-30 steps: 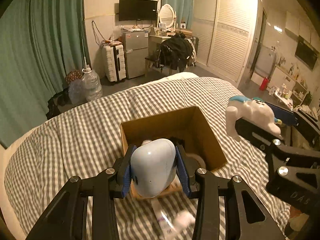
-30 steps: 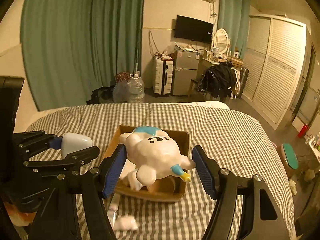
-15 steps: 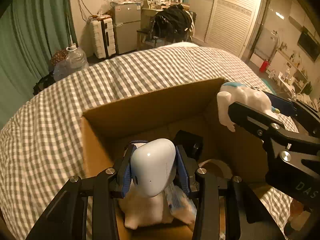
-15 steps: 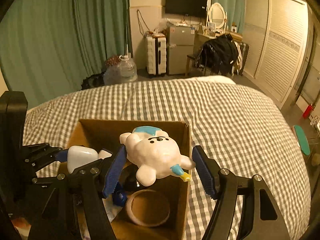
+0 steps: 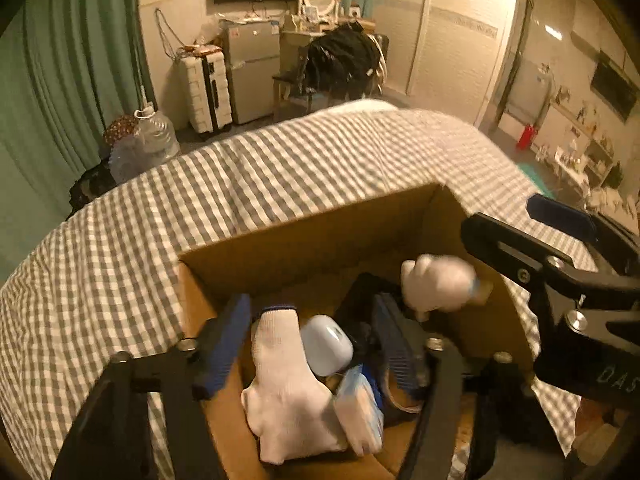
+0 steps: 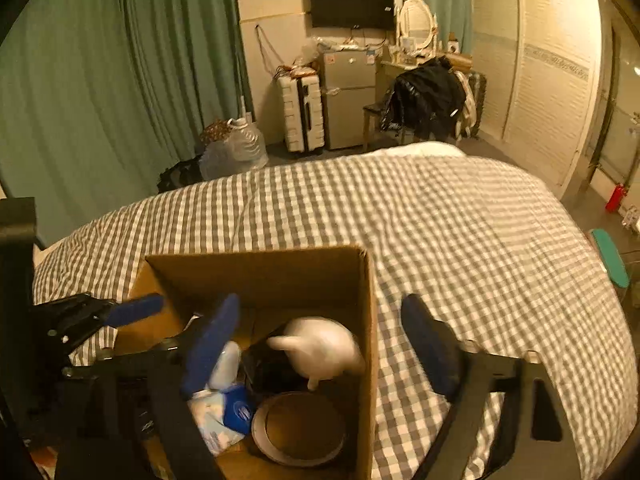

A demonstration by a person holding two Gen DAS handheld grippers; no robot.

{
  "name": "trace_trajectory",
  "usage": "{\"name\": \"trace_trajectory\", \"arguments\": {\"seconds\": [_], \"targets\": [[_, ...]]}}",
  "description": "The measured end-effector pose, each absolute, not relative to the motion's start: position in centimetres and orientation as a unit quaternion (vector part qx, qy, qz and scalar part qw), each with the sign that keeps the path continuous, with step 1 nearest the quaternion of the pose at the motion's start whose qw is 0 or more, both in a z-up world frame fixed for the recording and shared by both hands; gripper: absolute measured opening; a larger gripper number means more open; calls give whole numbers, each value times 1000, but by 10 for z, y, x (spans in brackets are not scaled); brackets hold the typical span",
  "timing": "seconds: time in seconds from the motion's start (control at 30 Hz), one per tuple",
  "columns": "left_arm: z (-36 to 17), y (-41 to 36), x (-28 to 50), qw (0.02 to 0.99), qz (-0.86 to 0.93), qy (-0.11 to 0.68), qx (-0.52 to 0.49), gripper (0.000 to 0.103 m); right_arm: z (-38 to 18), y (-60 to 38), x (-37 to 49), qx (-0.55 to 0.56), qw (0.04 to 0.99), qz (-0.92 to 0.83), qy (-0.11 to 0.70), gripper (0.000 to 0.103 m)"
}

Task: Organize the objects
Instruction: 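Open both tools to drop the oval case and plush toy into the box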

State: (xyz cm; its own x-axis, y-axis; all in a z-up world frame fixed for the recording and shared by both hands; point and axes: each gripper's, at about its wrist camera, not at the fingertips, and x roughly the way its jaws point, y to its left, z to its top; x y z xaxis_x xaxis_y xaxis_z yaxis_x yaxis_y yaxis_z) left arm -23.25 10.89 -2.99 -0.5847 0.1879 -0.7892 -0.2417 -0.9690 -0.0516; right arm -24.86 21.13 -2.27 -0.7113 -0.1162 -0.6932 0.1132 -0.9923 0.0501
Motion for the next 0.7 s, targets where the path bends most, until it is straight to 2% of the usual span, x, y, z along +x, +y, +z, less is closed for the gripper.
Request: {"name": "trace_trajectory", "arguments": {"seconds": [0.1,0.2,0.27,0.33,0.5,0.7], "targets": [[-8,98,-220,114,893,21,-435,72,1,212,-241,365,59,-929,-2,86],[21,85,-198,109,901,14,-419,79,28,206,-225,354,56,-933,7,87],[39,76,-185,104,908,14,-406,92,53,201,-204,337,49,-940,17,90],[57,66,-168,97,915,10,-390,97,72,194,-185,325,46,-944,25,92],[90,46,-127,83,926,-6,-367,100,107,180,-137,316,32,-947,39,94],[99,33,-94,70,931,4,-358,102,118,168,-99,317,46,-947,33,95]]}}
